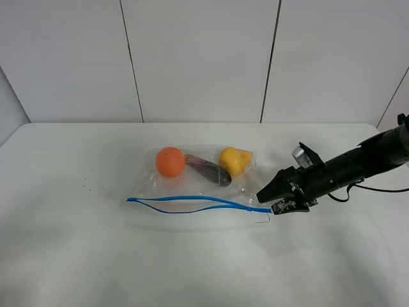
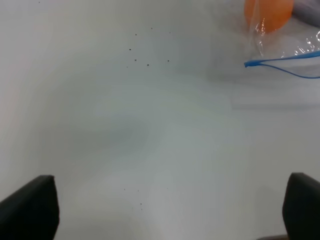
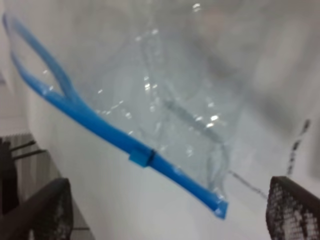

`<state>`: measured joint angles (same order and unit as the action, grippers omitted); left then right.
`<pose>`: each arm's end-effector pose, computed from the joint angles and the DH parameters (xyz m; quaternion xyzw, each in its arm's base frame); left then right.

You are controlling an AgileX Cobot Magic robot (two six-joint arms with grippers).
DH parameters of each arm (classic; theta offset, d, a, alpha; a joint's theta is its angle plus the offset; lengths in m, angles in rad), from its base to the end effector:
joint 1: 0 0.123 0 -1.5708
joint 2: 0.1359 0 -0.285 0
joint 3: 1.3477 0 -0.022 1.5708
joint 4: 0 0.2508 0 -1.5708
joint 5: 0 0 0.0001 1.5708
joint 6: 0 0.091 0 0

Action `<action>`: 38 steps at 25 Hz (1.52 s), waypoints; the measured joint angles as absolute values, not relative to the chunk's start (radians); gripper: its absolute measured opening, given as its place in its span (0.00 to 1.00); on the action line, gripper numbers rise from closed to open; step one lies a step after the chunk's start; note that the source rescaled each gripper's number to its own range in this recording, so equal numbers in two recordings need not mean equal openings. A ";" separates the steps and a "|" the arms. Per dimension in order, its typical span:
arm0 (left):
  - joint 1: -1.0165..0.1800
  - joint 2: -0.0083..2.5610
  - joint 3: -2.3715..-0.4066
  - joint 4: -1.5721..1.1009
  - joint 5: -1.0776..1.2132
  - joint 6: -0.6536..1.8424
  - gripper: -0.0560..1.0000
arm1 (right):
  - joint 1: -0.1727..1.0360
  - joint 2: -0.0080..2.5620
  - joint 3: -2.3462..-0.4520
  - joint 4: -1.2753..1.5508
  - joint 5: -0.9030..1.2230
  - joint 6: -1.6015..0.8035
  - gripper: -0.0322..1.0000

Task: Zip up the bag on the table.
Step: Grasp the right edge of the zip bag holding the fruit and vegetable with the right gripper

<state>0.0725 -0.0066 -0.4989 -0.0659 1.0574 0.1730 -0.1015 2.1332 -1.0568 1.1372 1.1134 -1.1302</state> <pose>-0.0053 -0.0056 0.2774 0.0440 0.8493 0.0316 0.5251 0.3385 0.0400 0.0915 -0.0897 0.8832 0.4574 0.0524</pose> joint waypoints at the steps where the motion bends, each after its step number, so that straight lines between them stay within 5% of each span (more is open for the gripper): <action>1: 0.072 -0.007 -0.499 -0.066 1.057 0.173 1.00 | -0.102 2.133 -1.057 1.138 1.104 -1.127 0.87; 7: 0.072 -0.007 -0.499 -0.066 1.057 0.173 1.00 | -0.102 2.133 -1.057 1.166 1.079 -1.126 0.99; 29: 0.072 -0.007 -0.499 -0.066 1.057 0.173 1.00 | -0.035 2.133 -1.057 1.261 1.078 -1.148 1.00; 32: 0.072 -0.007 -0.499 -0.066 1.057 0.173 1.00 | -0.035 2.133 -1.057 1.261 1.076 -1.148 0.92; 38: 0.072 -0.007 -0.499 -0.066 1.057 0.173 1.00 | -0.035 2.133 -1.057 1.254 1.067 -1.145 0.62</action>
<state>0.0725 -0.0066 -0.4989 -0.0659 1.0574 0.1730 -0.0349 2.1332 -1.0568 1.2538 1.0666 -1.1453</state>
